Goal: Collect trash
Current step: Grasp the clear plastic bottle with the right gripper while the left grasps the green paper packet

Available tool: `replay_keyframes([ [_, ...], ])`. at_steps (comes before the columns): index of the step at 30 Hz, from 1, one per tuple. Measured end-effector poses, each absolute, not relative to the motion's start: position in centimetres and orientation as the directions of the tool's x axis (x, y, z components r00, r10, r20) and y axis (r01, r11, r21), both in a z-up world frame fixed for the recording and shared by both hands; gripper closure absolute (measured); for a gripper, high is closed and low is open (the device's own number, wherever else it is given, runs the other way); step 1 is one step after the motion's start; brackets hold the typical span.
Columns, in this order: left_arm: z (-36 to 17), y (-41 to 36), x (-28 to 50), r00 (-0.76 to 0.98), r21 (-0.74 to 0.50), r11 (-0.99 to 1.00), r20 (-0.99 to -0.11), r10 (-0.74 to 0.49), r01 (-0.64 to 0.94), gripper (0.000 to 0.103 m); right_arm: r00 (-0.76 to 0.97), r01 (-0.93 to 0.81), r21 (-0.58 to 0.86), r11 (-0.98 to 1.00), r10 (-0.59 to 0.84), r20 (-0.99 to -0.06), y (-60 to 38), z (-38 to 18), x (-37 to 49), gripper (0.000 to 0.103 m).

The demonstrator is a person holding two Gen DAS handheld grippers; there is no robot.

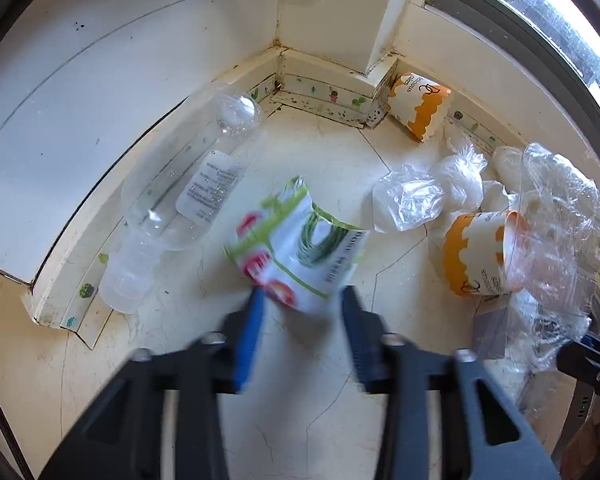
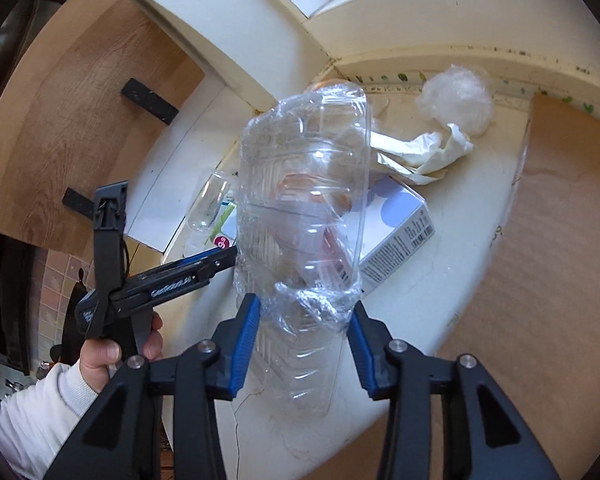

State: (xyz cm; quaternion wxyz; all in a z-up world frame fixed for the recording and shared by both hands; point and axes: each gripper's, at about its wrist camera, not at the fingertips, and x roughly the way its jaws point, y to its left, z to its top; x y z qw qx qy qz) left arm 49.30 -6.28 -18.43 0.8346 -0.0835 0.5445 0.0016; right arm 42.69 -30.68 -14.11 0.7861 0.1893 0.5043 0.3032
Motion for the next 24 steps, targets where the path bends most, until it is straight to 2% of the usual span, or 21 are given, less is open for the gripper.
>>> replay_keyframes([
  [4, -18.1, -6.5, 49.0, 0.431, -0.146, 0.986, -0.897, -0.098, -0.082, 0.096, 0.337, -0.295, 0.613, 0.733, 0.680, -0.652, -30.9, -13.0, 41.3, 0.067],
  [7, -17.6, -6.8, 48.4, 0.452, -0.150, 0.987, -0.886, -0.105, -0.065, 0.099, 0.338, -0.296, 0.621, 0.725, 0.688, -0.642, -30.5, -12.7, 40.7, 0.068],
  [13, -15.7, -7.3, 45.4, 0.489, -0.181, 0.983, -0.860, -0.143, -0.030, 0.101, 0.362, -0.324, 0.621, 0.714, 0.700, -0.616, -29.7, -11.2, 38.8, 0.076],
  [14, -15.4, -7.4, 44.9, 0.491, -0.181, 0.983, -0.859, -0.146, -0.024, 0.101, 0.364, -0.329, 0.624, 0.708, 0.705, -0.608, -29.4, -10.9, 38.6, 0.079],
  [16, -14.6, -7.4, 43.2, 0.493, -0.183, 0.983, -0.856, -0.156, -0.006, 0.101, 0.367, -0.335, 0.627, 0.703, 0.710, -0.601, -29.3, -10.3, 37.8, 0.092],
  [24, -12.0, -6.4, 35.6, 0.491, -0.208, 0.978, -0.849, -0.196, 0.031, 0.101, 0.364, -0.324, 0.635, 0.701, 0.712, -0.600, -28.6, -9.6, 35.5, 0.092],
])
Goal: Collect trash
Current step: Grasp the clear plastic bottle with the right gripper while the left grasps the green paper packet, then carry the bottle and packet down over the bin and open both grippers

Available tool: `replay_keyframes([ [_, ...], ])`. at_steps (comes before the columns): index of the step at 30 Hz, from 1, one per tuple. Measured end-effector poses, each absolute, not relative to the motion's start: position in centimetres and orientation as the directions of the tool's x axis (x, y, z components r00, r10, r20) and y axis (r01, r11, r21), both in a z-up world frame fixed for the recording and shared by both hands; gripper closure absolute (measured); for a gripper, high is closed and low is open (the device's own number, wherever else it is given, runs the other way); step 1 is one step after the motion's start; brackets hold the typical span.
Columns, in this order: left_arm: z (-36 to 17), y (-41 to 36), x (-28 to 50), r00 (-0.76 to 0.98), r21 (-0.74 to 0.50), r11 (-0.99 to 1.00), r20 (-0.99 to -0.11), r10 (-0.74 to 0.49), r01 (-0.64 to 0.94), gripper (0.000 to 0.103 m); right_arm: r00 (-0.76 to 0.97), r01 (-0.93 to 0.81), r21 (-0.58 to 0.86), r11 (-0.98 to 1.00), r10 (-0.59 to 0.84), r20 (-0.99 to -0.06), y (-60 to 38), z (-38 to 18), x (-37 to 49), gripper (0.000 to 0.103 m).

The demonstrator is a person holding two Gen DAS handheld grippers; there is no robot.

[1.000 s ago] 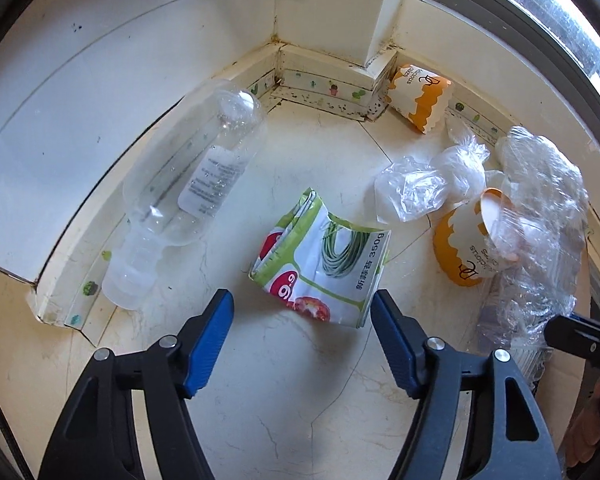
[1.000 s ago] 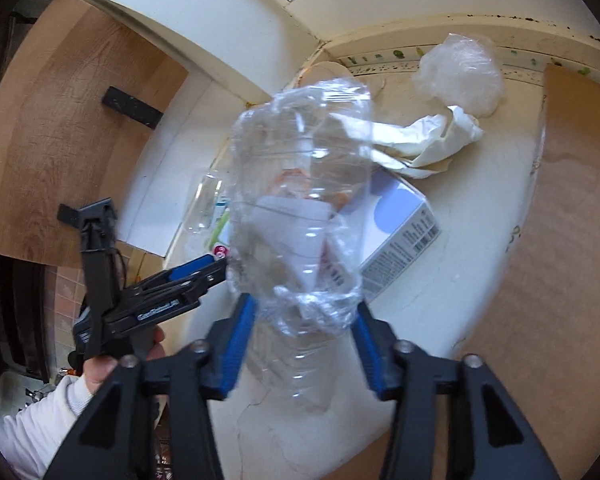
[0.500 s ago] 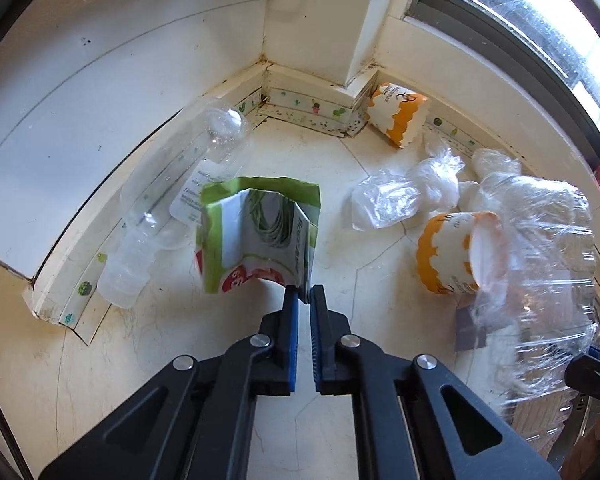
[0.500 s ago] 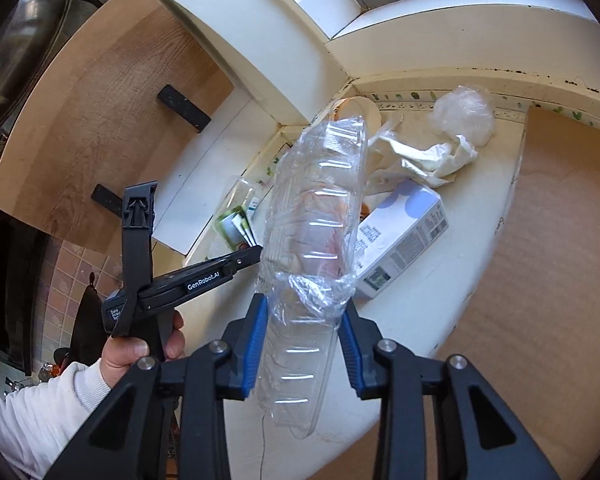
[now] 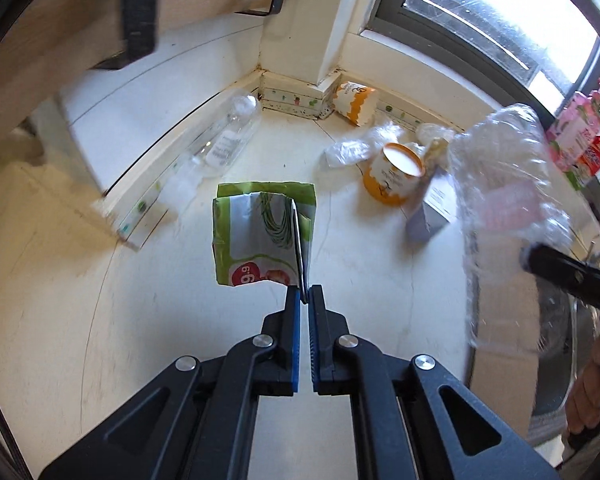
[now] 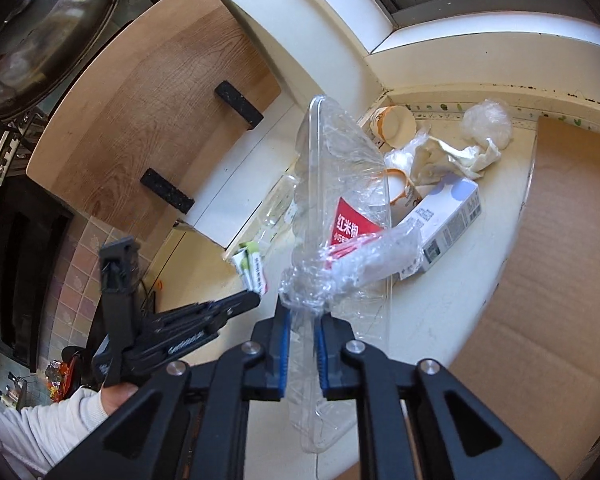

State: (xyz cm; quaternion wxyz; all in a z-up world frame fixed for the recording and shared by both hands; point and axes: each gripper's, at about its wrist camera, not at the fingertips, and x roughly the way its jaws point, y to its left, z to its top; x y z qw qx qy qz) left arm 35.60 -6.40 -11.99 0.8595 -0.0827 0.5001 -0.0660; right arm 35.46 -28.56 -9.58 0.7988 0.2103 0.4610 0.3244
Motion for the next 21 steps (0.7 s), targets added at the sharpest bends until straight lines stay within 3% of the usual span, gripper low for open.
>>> replay_keyframes([
  [14, -6.5, -3.3, 17.9, 0.485, -0.273, 0.937, -0.803, -0.346, 0.216, 0.101, 0.355, -0.378, 0.642, 0.667, 0.745, -0.565, -22.8, -4.9, 22.8, 0.092],
  [21, -7.1, -0.1, 7.6, 0.458, -0.256, 0.916, -0.804, -0.379, 0.309, 0.101, 0.315, -0.392, 0.613, 0.686, 0.726, -0.612, -16.7, -5.7, 12.0, 0.092],
])
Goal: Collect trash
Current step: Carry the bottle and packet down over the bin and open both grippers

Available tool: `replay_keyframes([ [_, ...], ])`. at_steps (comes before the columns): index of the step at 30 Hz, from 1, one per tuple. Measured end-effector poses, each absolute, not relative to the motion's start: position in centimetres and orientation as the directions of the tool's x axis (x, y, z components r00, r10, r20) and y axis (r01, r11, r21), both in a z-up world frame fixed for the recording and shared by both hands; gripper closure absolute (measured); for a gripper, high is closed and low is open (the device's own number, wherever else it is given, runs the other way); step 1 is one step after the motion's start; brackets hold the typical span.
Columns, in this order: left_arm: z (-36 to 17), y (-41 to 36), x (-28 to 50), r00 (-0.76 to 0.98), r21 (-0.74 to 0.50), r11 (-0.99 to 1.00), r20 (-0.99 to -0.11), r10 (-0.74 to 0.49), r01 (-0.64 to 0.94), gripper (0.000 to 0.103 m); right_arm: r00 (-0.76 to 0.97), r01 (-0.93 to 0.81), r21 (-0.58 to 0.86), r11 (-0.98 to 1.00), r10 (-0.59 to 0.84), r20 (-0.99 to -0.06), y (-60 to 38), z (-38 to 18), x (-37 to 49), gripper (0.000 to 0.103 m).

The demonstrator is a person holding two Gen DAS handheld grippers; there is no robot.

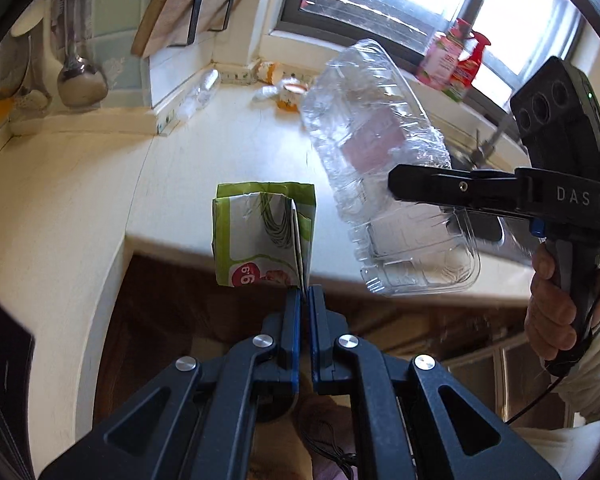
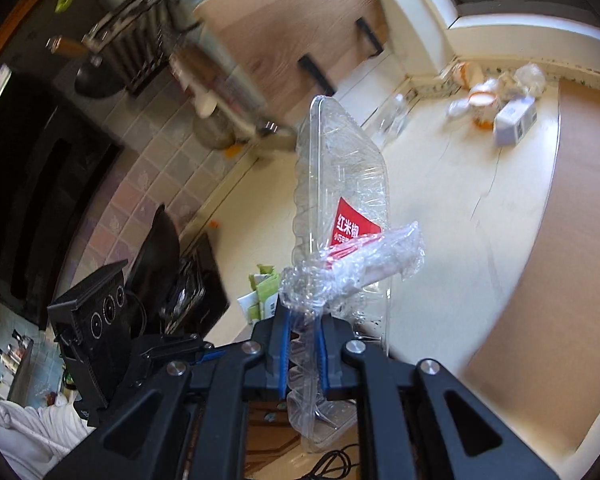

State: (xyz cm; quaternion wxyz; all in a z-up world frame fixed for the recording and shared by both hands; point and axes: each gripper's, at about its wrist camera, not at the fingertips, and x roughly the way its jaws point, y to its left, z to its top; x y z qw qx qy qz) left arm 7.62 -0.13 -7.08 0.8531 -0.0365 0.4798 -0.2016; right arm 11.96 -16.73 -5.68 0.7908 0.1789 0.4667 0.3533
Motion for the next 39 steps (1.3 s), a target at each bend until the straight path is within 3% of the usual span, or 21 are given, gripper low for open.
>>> replay_keyframes([
  [6, -11.8, 2.4, 1.5, 0.358, -0.291, 0.902, -0.844, -0.399, 0.319, 0.101, 0.276, -0.348, 0.576, 0.739, 0.668, -0.691, -13.0, -9.2, 3.8, 0.092],
  [14, -20.6, 2.7, -1.2, 0.161, -0.383, 0.878, -0.884, -0.438, 0.286, 0.101, 0.094, -0.190, 0.547, 0.815, 0.570, -0.816, -12.3, -19.6, -0.8, 0.092],
  [25, -42.6, -1.1, 2.9, -0.116, -0.378, 0.903, -0.925, -0.361, 0.206, 0.101, -0.157, 0.070, 0.506, 0.859, 0.511, -0.845, -15.1, -42.0, 1.2, 0.091],
  [29, -48.1, -1.8, 4.8, -0.124, -0.295, 0.936, -0.953, -0.275, 0.190, 0.083, -0.203, 0.084, 0.478, 0.875, 0.484, -0.851, -14.9, -48.5, 2.8, 0.091],
  [32, -50.6, -1.7, 5.5, -0.100, -0.229, 0.957, -0.972, -0.214, 0.176, 0.076, -0.244, 0.088, 0.455, 0.886, 0.462, -0.853, -14.4, -52.6, 3.6, 0.091],
  [37, -51.9, 0.8, 5.9, -0.077, -0.182, 0.978, -0.982, -0.175, 0.100, 0.055, -0.295, 0.088, 0.429, 0.899, 0.435, -0.851, -13.3, -55.6, 5.4, 0.090],
  [39, -52.2, 2.1, 5.6, -0.075, -0.173, 0.984, -0.983, -0.169, 0.047, 0.051, -0.313, 0.094, 0.432, 0.897, 0.438, -0.842, -12.9, -55.9, 5.8, 0.090],
])
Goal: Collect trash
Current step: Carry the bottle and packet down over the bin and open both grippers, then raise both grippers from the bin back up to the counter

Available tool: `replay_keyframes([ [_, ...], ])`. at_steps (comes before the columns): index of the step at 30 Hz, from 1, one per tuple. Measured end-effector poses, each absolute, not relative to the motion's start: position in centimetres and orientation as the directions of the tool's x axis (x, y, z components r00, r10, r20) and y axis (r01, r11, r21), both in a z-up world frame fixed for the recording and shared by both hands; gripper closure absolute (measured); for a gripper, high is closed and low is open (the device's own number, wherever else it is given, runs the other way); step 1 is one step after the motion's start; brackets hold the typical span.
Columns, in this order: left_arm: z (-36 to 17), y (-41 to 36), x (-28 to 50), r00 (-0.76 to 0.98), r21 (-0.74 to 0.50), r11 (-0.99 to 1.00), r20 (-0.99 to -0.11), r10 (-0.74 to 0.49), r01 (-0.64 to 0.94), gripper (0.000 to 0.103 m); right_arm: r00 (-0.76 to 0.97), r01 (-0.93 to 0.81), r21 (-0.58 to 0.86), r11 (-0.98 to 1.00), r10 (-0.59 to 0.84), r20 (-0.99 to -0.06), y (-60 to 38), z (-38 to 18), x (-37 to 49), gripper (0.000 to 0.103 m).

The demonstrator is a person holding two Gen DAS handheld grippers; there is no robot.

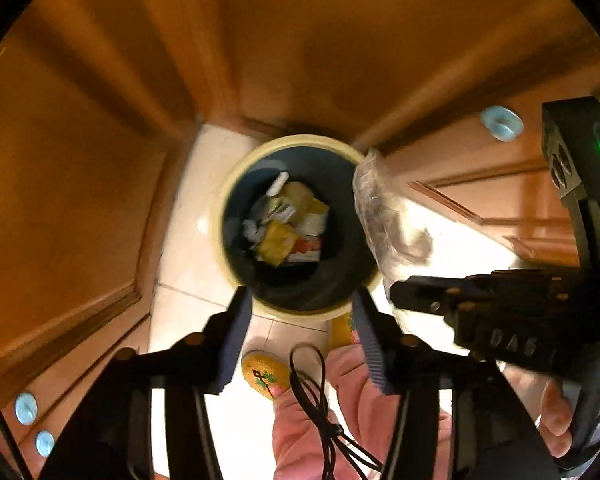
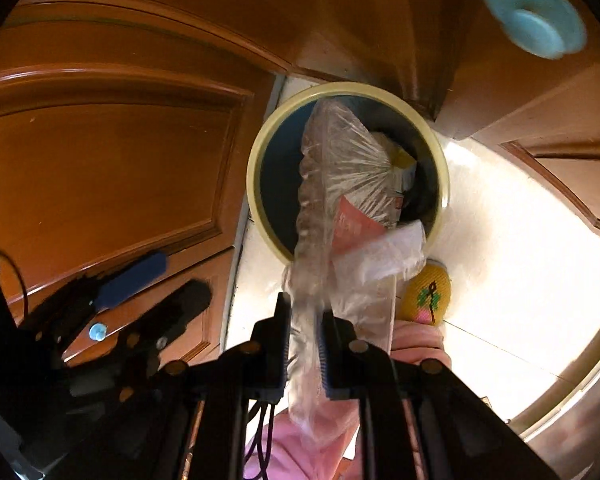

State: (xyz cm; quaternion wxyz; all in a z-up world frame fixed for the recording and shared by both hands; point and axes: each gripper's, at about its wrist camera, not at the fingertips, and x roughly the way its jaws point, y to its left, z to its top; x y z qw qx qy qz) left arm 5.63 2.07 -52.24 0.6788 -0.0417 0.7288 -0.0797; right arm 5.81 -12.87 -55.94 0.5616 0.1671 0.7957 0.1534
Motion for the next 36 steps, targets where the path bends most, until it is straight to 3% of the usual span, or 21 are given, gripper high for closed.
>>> replay_keyframes([
  [2, -52.7, 3.4, 5.2, -0.081, -0.170, 0.985, -0.982, -0.169, 0.003, 0.051, -0.327, 0.096, 0.418, 0.903, 0.425, -0.844, -12.4, -56.2, 6.3, 0.077],
  [4, -53.0, 4.6, 4.7, -0.085, -0.165, 0.985, -0.982, -0.168, -0.043, 0.049, -0.309, 0.090, 0.387, 0.918, 0.395, -0.865, -12.2, -55.8, 6.8, 0.047],
  [5, -52.9, 5.1, 4.5, -0.086, -0.158, 0.986, -0.983, -0.163, -0.062, 0.046, -0.291, 0.086, 0.379, 0.921, 0.387, -0.875, -12.2, -55.4, 7.0, 0.046],
  [12, -51.6, 7.9, 2.8, -0.093, -0.126, 0.978, -0.985, -0.143, -0.164, 0.043, -0.252, 0.032, 0.359, 0.933, 0.355, -0.900, -12.2, -52.4, 7.0, 0.045],
  [20, -47.4, 8.6, 1.6, -0.084, -0.113, 0.982, -0.989, -0.126, -0.149, 0.043, -0.221, 0.047, 0.348, 0.936, 0.350, -0.910, -12.3, -47.1, 5.6, 0.045],
  [36, -27.8, 6.6, 1.1, 0.172, -0.122, 0.984, -0.975, -0.143, 0.127, 0.038, 0.008, -0.006, 0.406, 0.914, 0.406, -0.914, -11.9, -28.3, 1.4, 0.045],
])
